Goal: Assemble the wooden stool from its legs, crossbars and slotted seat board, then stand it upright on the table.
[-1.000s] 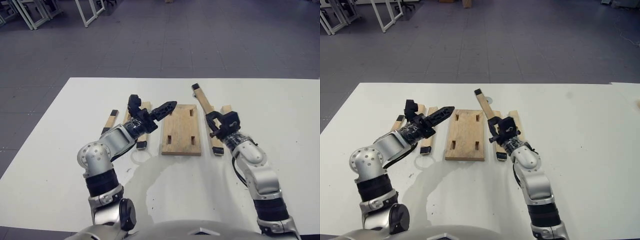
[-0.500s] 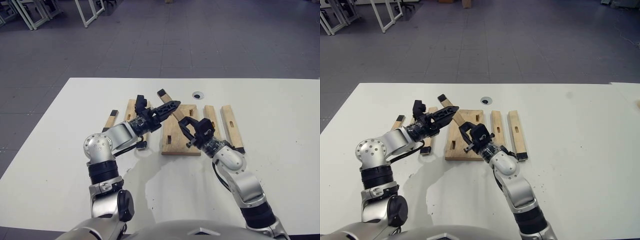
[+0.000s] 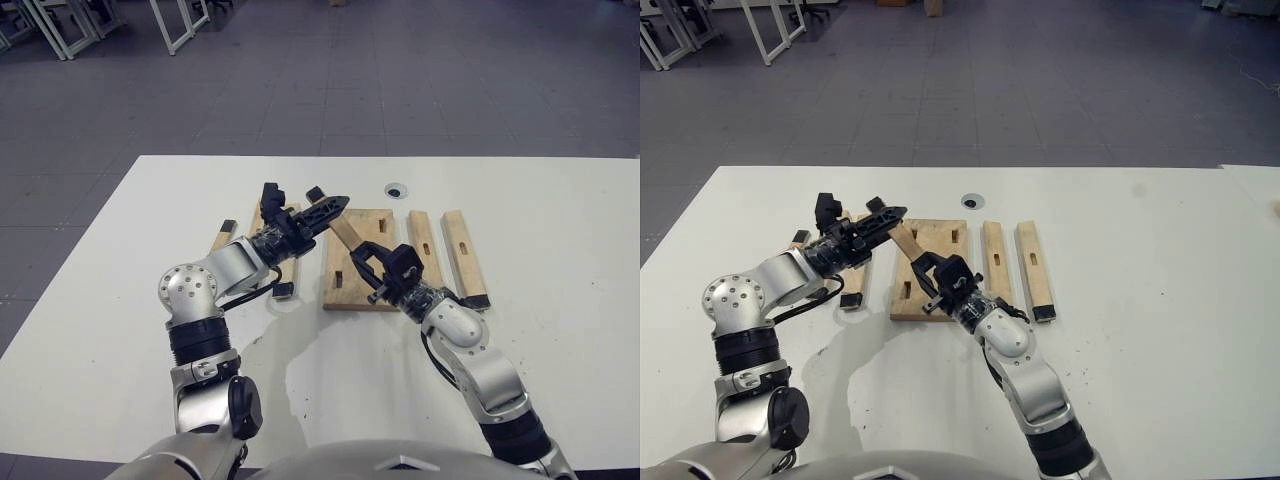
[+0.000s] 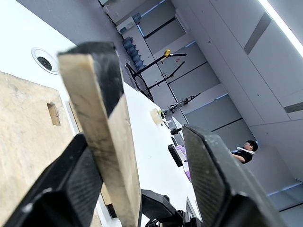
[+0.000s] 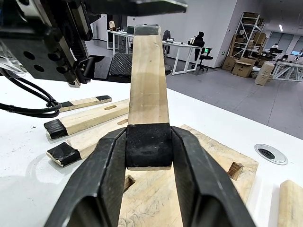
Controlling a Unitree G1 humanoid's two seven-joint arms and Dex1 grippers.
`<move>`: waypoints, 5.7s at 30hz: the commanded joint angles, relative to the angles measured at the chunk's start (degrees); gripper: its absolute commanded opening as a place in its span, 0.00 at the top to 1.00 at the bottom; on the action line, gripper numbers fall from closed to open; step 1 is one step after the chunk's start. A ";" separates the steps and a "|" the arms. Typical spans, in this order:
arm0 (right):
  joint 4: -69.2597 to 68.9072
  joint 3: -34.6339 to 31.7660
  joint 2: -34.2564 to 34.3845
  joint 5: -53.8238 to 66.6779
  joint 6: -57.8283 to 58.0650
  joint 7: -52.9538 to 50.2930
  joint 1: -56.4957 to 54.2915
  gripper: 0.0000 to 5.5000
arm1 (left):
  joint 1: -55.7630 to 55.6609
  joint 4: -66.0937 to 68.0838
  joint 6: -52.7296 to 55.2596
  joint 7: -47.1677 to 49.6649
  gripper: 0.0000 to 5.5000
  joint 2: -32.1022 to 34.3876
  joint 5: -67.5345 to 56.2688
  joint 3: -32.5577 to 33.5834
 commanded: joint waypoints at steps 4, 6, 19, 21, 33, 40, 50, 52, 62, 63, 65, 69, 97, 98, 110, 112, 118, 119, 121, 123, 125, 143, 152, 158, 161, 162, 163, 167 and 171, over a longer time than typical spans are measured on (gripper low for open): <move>-0.63 -0.11 -0.45 -0.57 1.50 0.06 0.47 0.76 | -0.58 -2.30 -1.57 0.88 0.71 -0.09 0.06 -2.45; -0.68 -0.07 -0.57 -0.56 1.52 0.13 0.61 0.76 | -0.40 -2.93 -1.48 1.38 0.78 -0.47 -0.62 -2.90; -3.01 -2.17 0.04 4.89 3.89 2.28 1.42 0.58 | 2.98 -4.82 -8.03 -0.90 0.93 4.55 11.46 -12.03; -3.17 -2.74 -0.46 4.91 4.23 1.95 1.75 0.52 | 2.93 -5.12 -10.11 -0.90 0.93 4.67 13.21 -12.24; -5.03 -6.62 0.71 -0.08 5.37 -8.35 10.84 0.28 | 4.73 -6.58 -31.90 14.54 0.93 10.73 38.58 -8.81; -4.00 -6.69 1.33 -0.40 5.33 -8.76 9.77 0.28 | 1.76 10.06 -44.84 7.25 0.93 10.80 47.36 -14.95; -3.93 -7.27 0.55 -0.19 5.76 -7.90 9.11 0.28 | -1.64 21.63 -53.44 2.74 0.93 11.98 51.21 -14.92; -3.99 -7.38 0.41 -0.20 5.85 -7.79 9.06 0.28 | -0.72 21.86 -53.77 3.06 0.93 11.60 51.37 -14.62; -4.27 -7.81 0.50 -0.19 5.98 -8.00 8.96 0.28 | 2.10 30.35 -60.05 3.22 0.93 10.12 53.35 -14.23; -4.33 -7.81 0.53 -0.20 5.97 -8.03 8.99 0.28 | 2.50 31.32 -61.07 2.94 0.93 10.11 53.54 -14.25; -4.59 -7.92 0.52 -0.12 6.06 -8.02 9.10 0.28 | 4.40 30.89 -61.76 2.01 0.93 9.93 53.31 -14.42; -5.13 -8.02 0.71 -0.04 6.35 -8.26 9.36 0.28 | 10.44 30.17 -61.11 0.04 0.93 9.23 53.44 -15.69; -4.15 -8.45 0.67 -0.92 6.53 -8.18 6.88 0.28 | 26.35 -13.08 -53.43 16.56 0.93 -2.79 59.18 -19.99; -4.15 -8.45 0.70 -0.93 6.54 -8.23 6.89 0.28 | 26.23 -13.18 -53.20 16.28 0.93 -2.89 58.81 -19.83; -4.74 -8.27 1.47 -1.03 6.99 -9.72 8.15 0.28 | 22.95 -19.32 -44.71 16.80 0.53 0.03 59.34 -18.05; -4.98 -8.22 1.75 -1.14 7.02 -10.22 8.53 0.28 | 21.26 -20.91 -42.17 17.01 0.48 0.67 59.72 -17.71; -4.84 -7.96 2.35 -1.48 7.00 -10.91 9.17 0.28 | 13.99 -28.25 -30.67 17.87 0.44 2.79 60.21 -16.70; -4.93 -8.06 2.32 -1.54 6.95 -10.96 9.34 0.28 | 10.75 -29.82 -26.69 17.89 0.44 3.65 59.74 -15.86; -5.13 -8.20 2.27 -1.66 6.91 -11.09 9.64 0.28 | 3.92 -30.32 -19.36 16.94 0.44 6.03 58.91 -14.53; -5.01 -8.18 2.38 -1.83 6.98 -11.06 9.54 0.28 | -2.15 -26.65 -14.46 15.08 0.44 8.72 57.98 -13.58; -4.67 -8.05 2.53 -1.97 7.13 -10.87 9.14 0.28 | -5.90 -20.96 -13.02 13.09 0.44 10.37 56.80 -12.61; -3.96 -8.43 2.43 -2.21 7.24 -9.90 8.15 0.28 | 2.27 -10.88 -20.48 10.68 0.44 6.48 51.57 -10.42; -3.84 -8.95 2.85 -2.17 7.39 -10.46 8.67 0.28 | -3.20 -13.17 -23.77 11.37 0.44 5.35 44.92 -6.64; -4.83 -9.25 2.84 -2.17 7.75 -10.77 9.68 0.28 | -6.95 -32.61 -10.74 15.13 0.41 6.82 38.07 -5.78; -5.39 -9.90 2.60 -2.03 7.71 -10.90 10.34 0.28 | 10.35 -48.36 -4.95 16.83 0.33 6.05 38.54 -11.04; -5.64 -10.08 2.54 -2.04 7.75 -10.98 10.60 0.28 | 15.81 -52.67 -4.58 17.22 0.30 5.76 38.90 -12.75; -5.91 -10.18 2.46 -2.07 7.83 -11.01 10.92 0.28 | 21.84 -56.27 -4.60 17.51 0.26 4.95 38.92 -14.19; -6.47 -10.26 1.78 -2.14 8.14 -10.43 11.56 0.28 | 40.03 -60.85 -5.60 21.12 0.12 3.40 43.49 -17.42; -6.26 -10.35 1.00 -1.87 8.25 -9.33 11.08 0.28 | 48.44 -57.36 -7.26 21.58 0.08 3.30 47.65 -19.80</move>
